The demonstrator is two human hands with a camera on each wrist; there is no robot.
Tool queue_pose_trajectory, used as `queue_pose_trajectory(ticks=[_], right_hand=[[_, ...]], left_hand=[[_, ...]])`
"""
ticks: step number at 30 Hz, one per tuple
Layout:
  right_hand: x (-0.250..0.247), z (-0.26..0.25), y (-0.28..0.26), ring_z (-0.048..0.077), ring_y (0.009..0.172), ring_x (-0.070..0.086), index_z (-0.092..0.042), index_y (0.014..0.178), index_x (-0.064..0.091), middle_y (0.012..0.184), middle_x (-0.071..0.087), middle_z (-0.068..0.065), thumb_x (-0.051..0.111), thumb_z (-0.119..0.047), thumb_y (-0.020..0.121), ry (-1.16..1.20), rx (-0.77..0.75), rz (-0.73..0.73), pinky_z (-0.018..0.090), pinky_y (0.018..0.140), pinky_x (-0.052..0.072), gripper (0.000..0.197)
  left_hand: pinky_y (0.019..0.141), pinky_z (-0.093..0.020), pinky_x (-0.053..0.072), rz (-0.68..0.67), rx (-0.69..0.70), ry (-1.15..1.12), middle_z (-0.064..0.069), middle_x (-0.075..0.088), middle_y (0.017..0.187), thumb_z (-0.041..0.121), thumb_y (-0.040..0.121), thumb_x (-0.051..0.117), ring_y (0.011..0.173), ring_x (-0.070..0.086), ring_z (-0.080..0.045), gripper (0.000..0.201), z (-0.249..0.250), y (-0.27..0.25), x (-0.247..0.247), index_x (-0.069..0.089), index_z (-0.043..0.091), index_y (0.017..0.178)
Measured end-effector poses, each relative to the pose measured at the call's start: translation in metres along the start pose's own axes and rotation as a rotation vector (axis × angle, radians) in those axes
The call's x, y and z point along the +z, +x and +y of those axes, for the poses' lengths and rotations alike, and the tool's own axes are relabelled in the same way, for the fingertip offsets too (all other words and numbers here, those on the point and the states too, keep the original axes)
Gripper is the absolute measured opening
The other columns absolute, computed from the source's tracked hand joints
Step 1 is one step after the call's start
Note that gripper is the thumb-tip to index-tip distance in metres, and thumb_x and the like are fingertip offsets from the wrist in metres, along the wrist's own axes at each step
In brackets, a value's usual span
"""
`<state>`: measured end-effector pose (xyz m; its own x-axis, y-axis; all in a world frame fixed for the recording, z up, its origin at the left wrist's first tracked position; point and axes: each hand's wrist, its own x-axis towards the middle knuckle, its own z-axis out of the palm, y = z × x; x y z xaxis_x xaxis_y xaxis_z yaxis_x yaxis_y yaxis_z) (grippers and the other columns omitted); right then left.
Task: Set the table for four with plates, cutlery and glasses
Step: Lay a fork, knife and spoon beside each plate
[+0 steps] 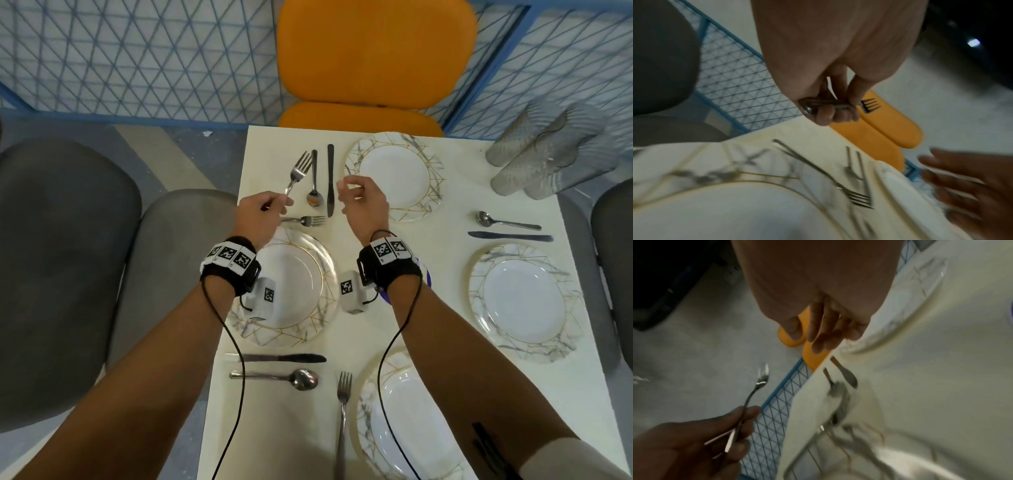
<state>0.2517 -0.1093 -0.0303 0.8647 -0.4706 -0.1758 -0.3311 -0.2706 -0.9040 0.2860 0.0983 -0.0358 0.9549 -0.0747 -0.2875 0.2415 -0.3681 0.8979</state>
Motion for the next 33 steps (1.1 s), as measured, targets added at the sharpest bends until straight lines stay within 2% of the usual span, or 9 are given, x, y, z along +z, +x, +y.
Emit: queue_pose_trajectory(ticks=[3,6,9,14,19,24,27,30,33], right_hand=[[-0.030,-0.017,-0.003,0.010,0.070,0.072,-0.027,0.118,0.062,0.093,0.073,-0.001,0.063,-0.053,0.092,0.030,-0.076,0.018,0.021,0.060,0.054,0.037],[-0.066,-0.021,-0.009,0.013,0.066,0.071,-0.020,0.110,0.067,0.085,0.074,0.001,0.066,-0.036,0.095,0.062,-0.140,0.077,0.018,0.056,0.051,0.022],[-0.100,-0.016,-0.016,0.015,0.060,0.069,-0.014,0.101,0.070,0.076,0.074,0.003,0.068,-0.023,0.093,0.133,-0.133,0.086,0.023,0.054,0.050,0.012],[-0.151,-0.005,-0.023,0.015,0.060,0.069,-0.009,0.095,0.068,0.086,0.074,0.012,0.073,-0.015,0.089,0.242,-0.107,0.149,0.025,0.056,0.052,0.010],[-0.200,0.005,-0.022,0.015,0.059,0.069,-0.009,0.095,0.066,0.084,0.074,0.013,0.071,-0.014,0.091,0.260,-0.127,0.169,0.029,0.057,0.054,0.009],[-0.247,0.021,-0.012,0.019,0.066,0.071,-0.028,0.107,0.066,0.074,0.071,-0.003,0.065,-0.015,0.092,0.188,-0.206,0.141,0.045,0.070,0.060,0.020],[-0.272,0.029,-0.011,0.021,0.068,0.070,-0.022,0.109,0.072,0.079,0.071,0.004,0.060,-0.012,0.092,0.165,-0.208,0.144,0.039,0.072,0.061,0.023],[-0.294,0.042,-0.016,0.017,0.064,0.068,-0.019,0.104,0.073,0.078,0.071,0.009,0.061,-0.007,0.087,0.205,-0.132,0.130,0.037,0.067,0.061,0.024],[-0.306,0.060,-0.023,0.019,0.063,0.066,-0.012,0.113,0.068,0.078,0.065,0.008,0.064,0.001,0.085,0.241,-0.056,-0.006,0.036,0.064,0.059,0.031]], left_hand=[[0.053,-0.022,0.044,-0.117,0.025,-0.071,0.005,0.070,0.075,0.026,0.100,0.065,0.064,0.057,-0.012,0.020,0.018,-0.020,0.029,0.081,0.026,0.088],[0.052,-0.026,0.043,-0.184,0.031,-0.156,0.001,0.070,0.077,0.027,0.098,0.070,0.065,0.057,-0.015,0.017,0.035,-0.042,0.058,0.082,0.017,0.092],[0.052,-0.026,0.043,-0.217,0.004,-0.218,-0.001,0.069,0.078,0.027,0.097,0.072,0.064,0.057,-0.014,0.018,0.051,-0.064,0.085,0.081,0.011,0.094],[0.052,-0.024,0.046,-0.246,-0.016,-0.218,-0.004,0.072,0.080,0.031,0.093,0.077,0.063,0.061,-0.011,0.021,0.074,-0.095,0.127,0.080,0.010,0.094],[0.045,-0.019,0.042,-0.206,-0.083,-0.229,-0.002,0.072,0.082,0.032,0.091,0.078,0.057,0.060,-0.008,0.024,0.087,-0.121,0.165,0.079,0.009,0.098],[0.040,-0.021,0.029,-0.132,-0.253,-0.459,-0.001,0.069,0.088,0.024,0.086,0.083,0.060,0.053,-0.010,0.024,0.096,-0.128,0.199,0.075,0.009,0.104],[0.040,-0.019,0.028,-0.106,-0.257,-0.579,0.001,0.072,0.088,0.018,0.086,0.083,0.066,0.060,-0.009,0.024,0.108,-0.129,0.218,0.073,0.008,0.106],[0.041,-0.018,0.030,0.007,-0.221,-0.671,-0.006,0.077,0.092,0.016,0.084,0.086,0.070,0.069,-0.009,0.036,0.124,-0.123,0.237,0.066,0.008,0.113],[0.042,-0.019,0.030,0.127,-0.188,-0.708,-0.009,0.076,0.086,0.015,0.082,0.087,0.070,0.072,-0.010,0.030,0.145,-0.112,0.255,0.063,0.011,0.100]])
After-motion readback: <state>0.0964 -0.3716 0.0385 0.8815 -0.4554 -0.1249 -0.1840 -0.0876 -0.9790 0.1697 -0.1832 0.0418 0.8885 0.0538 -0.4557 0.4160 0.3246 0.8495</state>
